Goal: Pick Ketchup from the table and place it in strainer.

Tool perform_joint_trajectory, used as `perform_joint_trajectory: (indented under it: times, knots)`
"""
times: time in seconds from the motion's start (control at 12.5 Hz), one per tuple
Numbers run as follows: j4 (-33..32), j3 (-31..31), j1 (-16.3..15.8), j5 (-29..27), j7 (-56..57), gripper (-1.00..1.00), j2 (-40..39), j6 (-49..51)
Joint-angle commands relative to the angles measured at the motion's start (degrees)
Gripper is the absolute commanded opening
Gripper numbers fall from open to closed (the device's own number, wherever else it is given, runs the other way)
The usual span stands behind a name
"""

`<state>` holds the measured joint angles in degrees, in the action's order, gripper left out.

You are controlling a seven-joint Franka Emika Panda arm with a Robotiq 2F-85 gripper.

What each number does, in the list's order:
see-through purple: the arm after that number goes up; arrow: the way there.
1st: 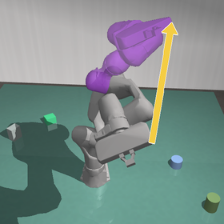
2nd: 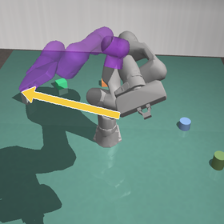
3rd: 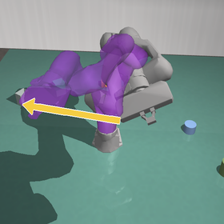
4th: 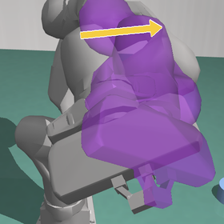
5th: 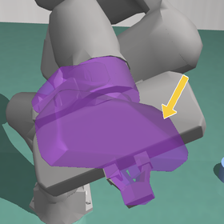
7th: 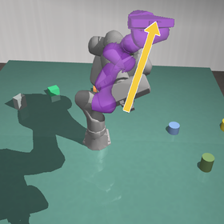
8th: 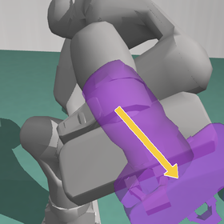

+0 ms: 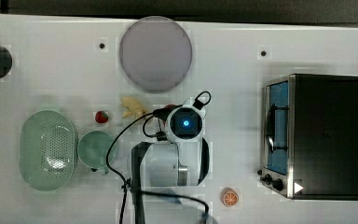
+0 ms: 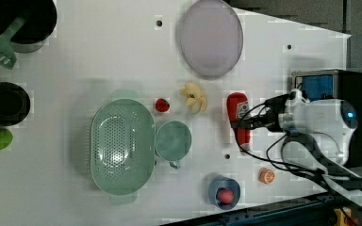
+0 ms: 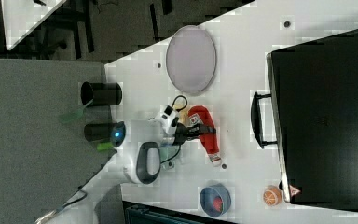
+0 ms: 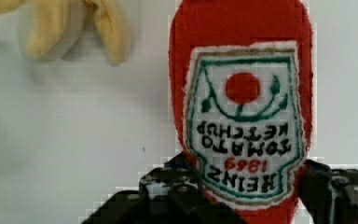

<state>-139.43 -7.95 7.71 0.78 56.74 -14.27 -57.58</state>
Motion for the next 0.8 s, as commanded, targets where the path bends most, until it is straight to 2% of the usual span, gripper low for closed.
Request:
perform_joint_trajectory:
  times: [0.08, 0.48, 0.8]
  knots:
    - [3.0, -1.4, -0.7, -0.3, 0.6, 0.21, 11.3, 6.6]
    - [6.6, -8.4, -1.8, -0.4, -10.7, 0.21, 22.5, 24.5]
    - [8.4, -17.3, -3.1, -2.1, -23.3, 0.21, 24.3, 25.7]
